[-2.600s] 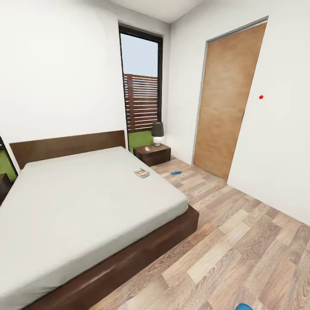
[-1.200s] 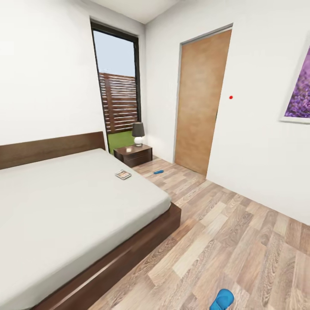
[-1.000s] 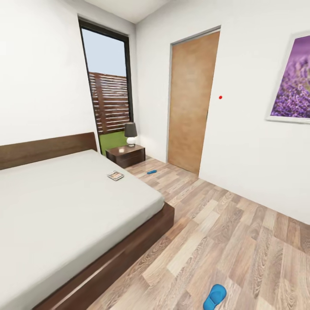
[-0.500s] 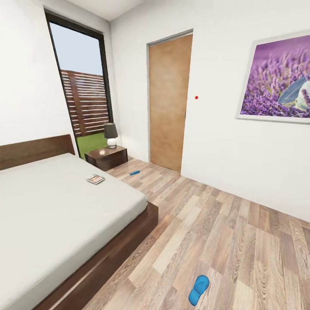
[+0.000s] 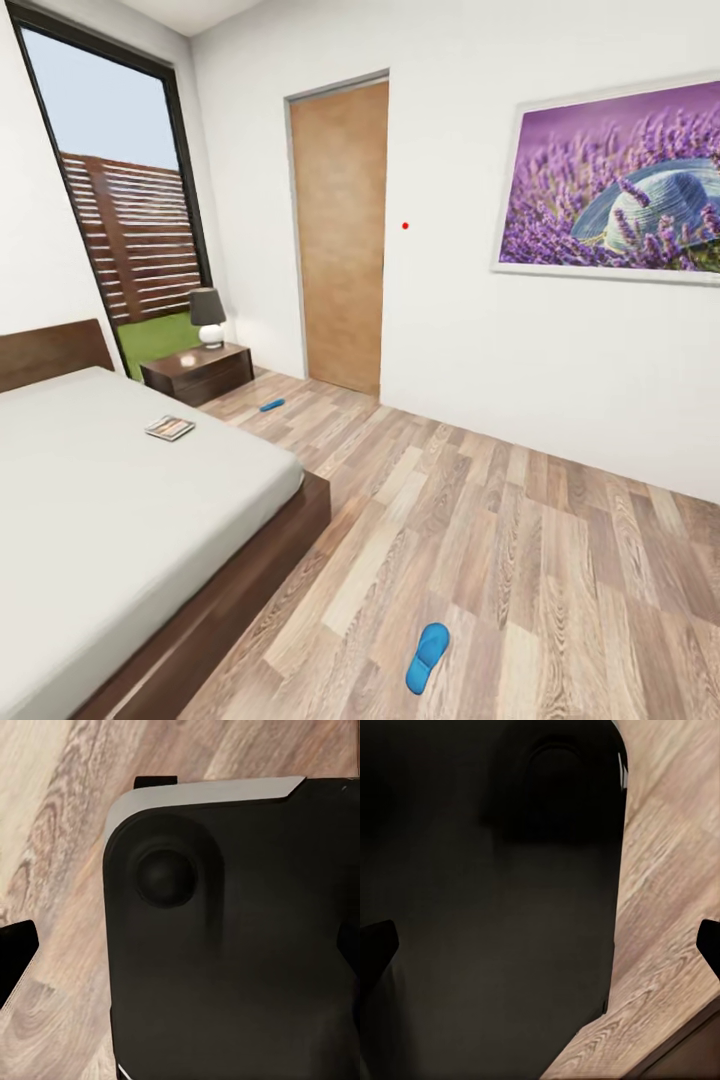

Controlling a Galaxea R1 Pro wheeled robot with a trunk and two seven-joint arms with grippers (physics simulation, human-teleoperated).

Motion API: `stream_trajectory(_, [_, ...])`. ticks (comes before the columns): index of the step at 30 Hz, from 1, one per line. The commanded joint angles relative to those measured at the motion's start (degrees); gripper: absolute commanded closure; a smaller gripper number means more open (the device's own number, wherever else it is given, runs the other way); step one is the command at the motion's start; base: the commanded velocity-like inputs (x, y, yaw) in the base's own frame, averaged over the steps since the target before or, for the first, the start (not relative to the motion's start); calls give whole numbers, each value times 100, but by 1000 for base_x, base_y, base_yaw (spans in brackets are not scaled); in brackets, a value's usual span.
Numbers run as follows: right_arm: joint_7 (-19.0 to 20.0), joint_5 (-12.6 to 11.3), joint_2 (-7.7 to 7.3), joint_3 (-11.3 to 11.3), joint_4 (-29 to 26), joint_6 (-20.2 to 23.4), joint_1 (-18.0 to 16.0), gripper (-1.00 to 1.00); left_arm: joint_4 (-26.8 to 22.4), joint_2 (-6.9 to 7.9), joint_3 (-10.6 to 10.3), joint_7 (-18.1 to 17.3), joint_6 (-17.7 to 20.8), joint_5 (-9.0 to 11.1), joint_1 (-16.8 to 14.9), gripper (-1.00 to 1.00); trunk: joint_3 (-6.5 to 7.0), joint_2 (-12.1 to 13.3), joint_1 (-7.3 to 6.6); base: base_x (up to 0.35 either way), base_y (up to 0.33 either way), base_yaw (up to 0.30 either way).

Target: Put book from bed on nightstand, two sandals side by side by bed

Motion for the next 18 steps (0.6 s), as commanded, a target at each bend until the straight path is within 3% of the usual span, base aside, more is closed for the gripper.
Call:
stream_trajectory(1, [-1, -1, -1, -3, -1, 1, -3, -100, -7, 0, -2, -1, -2, -3, -1, -100, -8, -3, 0, 0, 0, -294])
stream_trajectory(18, [-1, -8, -6, -5, -1, 1, -3, -100, -44, 8, 0, -1, -8, -3, -1, -100, -47, -3, 0, 0, 0, -286])
